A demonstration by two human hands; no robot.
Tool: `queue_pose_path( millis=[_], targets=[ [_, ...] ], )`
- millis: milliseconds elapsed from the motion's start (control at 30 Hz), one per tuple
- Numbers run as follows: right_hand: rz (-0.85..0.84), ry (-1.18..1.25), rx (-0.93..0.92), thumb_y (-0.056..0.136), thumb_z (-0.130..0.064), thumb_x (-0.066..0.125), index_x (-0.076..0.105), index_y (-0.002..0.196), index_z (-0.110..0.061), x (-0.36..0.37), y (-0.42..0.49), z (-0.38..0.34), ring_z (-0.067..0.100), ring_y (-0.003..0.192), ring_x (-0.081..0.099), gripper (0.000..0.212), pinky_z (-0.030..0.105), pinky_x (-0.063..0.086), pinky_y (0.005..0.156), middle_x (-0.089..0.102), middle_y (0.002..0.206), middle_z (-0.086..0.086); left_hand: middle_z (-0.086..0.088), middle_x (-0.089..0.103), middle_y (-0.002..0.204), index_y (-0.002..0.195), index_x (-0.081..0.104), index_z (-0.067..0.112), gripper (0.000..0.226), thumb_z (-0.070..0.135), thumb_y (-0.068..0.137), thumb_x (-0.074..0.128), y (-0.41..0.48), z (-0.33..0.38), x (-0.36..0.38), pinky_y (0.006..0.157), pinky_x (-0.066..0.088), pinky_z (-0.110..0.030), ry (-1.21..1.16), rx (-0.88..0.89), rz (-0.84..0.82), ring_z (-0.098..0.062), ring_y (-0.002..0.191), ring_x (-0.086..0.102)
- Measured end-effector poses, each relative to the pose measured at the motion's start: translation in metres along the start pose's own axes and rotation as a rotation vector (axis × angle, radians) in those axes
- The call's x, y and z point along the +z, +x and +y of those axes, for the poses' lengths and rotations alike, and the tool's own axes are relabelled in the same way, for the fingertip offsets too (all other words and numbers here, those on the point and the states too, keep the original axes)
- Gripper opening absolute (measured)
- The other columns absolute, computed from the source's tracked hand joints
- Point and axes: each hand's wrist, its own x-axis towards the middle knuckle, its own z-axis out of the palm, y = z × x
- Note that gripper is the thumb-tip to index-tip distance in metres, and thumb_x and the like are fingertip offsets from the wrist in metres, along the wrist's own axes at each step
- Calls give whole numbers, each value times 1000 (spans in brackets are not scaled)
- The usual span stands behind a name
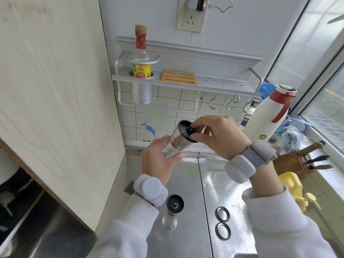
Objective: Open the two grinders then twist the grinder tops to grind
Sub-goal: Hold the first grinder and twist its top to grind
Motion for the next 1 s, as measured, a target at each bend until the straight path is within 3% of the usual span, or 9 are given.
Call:
queue_pose_path(
  millis=[200,333,500,700,833,1000],
  targets=[
    [50,10,-12,80,-24,65,66,103,-24,3,2,2,16,74,55,23,12,32,63,52,97,-7,0,68,92,102,67,17,44,21,61,83,2,-1,1,69,36,-7,-20,11,14,-15,81,58],
    [75,17,11,79,-34,66,67,93,-22,4,3,2,16,79,55,19,21,35,67,55,99,-6,2,68,94,105,67,16,47,21,61,84,3,-1,1,70,33,0,-19,20,17,-11,82,56],
    [34,40,-44,81,-28,64,64,107,-24,3,2,3,12,84,54,26,24,41,73,55,106,-7,4,67,91,101,67,21,43,21,62,83,3,0,0,71,35,-5,-37,13,7,-12,82,57],
    [29,40,-13,80,-37,63,68,88,-22,0,1,3,10,84,54,18,27,44,75,58,104,-8,4,68,92,102,67,20,42,23,63,82,4,-3,0,70,36,-5,-37,4,15,-11,81,57],
    [45,62,-20,82,-25,63,68,84,-19,2,2,2,12,83,57,9,34,49,76,60,101,-5,3,68,92,103,67,18,44,24,62,83,4,-4,1,71,38,-9,-26,13,15,-13,82,58],
    [41,77,-14,80,-20,65,69,81,-18,4,3,3,12,79,57,4,32,49,74,60,97,-2,4,68,94,104,66,19,45,27,63,82,3,-7,2,71,37,-7,-15,8,9,-13,83,59]
  ],
)
